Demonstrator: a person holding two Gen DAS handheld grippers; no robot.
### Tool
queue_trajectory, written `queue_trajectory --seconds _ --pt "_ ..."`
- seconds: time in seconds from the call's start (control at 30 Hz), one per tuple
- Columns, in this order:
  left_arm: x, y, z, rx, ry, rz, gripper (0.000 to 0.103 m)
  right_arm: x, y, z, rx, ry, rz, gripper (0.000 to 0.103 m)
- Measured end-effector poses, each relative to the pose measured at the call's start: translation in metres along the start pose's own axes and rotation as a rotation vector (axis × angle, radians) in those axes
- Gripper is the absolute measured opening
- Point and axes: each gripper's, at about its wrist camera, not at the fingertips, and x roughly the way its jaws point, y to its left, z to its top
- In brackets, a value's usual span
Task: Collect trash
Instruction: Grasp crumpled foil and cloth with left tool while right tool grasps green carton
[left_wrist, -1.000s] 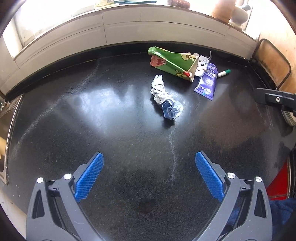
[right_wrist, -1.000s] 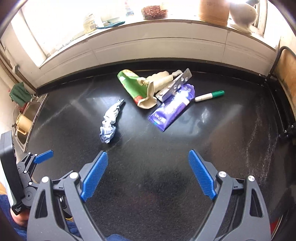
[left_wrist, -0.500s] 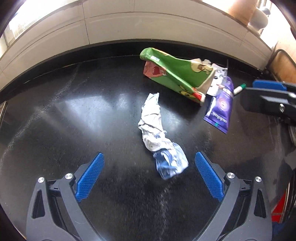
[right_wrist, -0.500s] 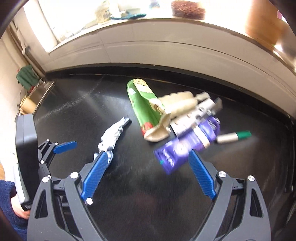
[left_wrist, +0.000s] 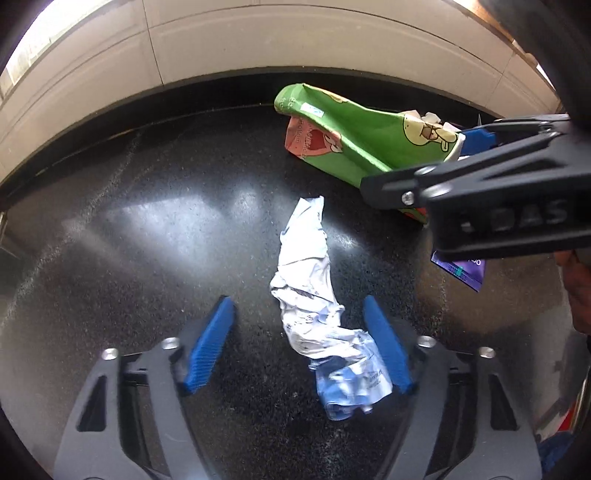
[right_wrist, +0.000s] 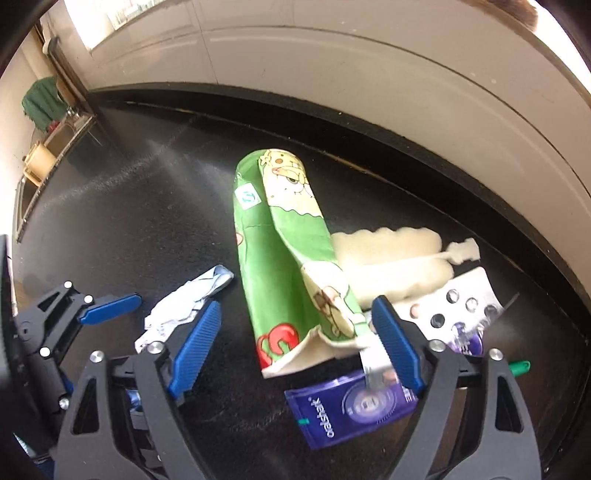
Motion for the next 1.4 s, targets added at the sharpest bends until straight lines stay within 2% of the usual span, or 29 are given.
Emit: queue_trajectory --seconds 0.03,0.07,0.1,0.17,0.2,0.27,0.5,0.7,0.9,1.0,1.2,1.4 --pt "0.000 0.000 0.001 0.005 -0.003 0.002 0.054 0.002 0.000 0.000 0.000 0.003 -0.012 0.059" --pt "-0.001 0.000 0.001 0.009 -0.005 0.006 0.042 0.002 -0.001 -0.002 0.003 0.002 -0.014 0.054" --pt "-0.002 0.000 0.002 0.011 -0.004 0.008 0.037 0.001 0.000 -0.002 0.009 -0.006 -0.006 0.052" --pt "-0.004 0.004 0.002 -0.004 0.008 -0.009 0.030 -0.003 0.002 -0.005 0.011 -0.021 -0.001 0.044" --pt "-0.005 0.003 0.003 -0.012 0.016 -0.015 0.030 -0.005 0.004 -0.006 0.009 -0.028 0.002 0.041" --pt "-0.009 0.009 0.000 -0.019 0.026 -0.021 0.030 -0.012 0.010 -0.009 0.006 -0.043 0.008 0.029" --pt "-0.046 0.025 -0.011 -0.042 0.000 0.000 0.030 -0.057 0.028 -0.037 0.045 -0.111 0.029 0.028" --pt "-0.083 0.033 -0.038 -0.060 -0.027 0.043 0.030 -0.099 0.048 -0.084 0.059 -0.157 0.027 0.028" --pt "-0.100 0.039 -0.064 -0.090 -0.023 0.044 0.030 -0.119 0.057 -0.135 0.095 -0.138 0.037 0.028" --pt "-0.102 0.036 -0.070 -0.092 -0.024 0.040 0.030 -0.121 0.059 -0.148 0.108 -0.126 0.034 0.028" --pt "-0.117 0.036 -0.090 -0.095 -0.039 0.042 0.030 -0.124 0.076 -0.156 0.100 -0.123 0.043 0.028" --pt "-0.136 0.061 -0.109 -0.148 -0.076 0.083 0.030 -0.122 0.112 -0.147 0.023 -0.119 0.084 0.028"
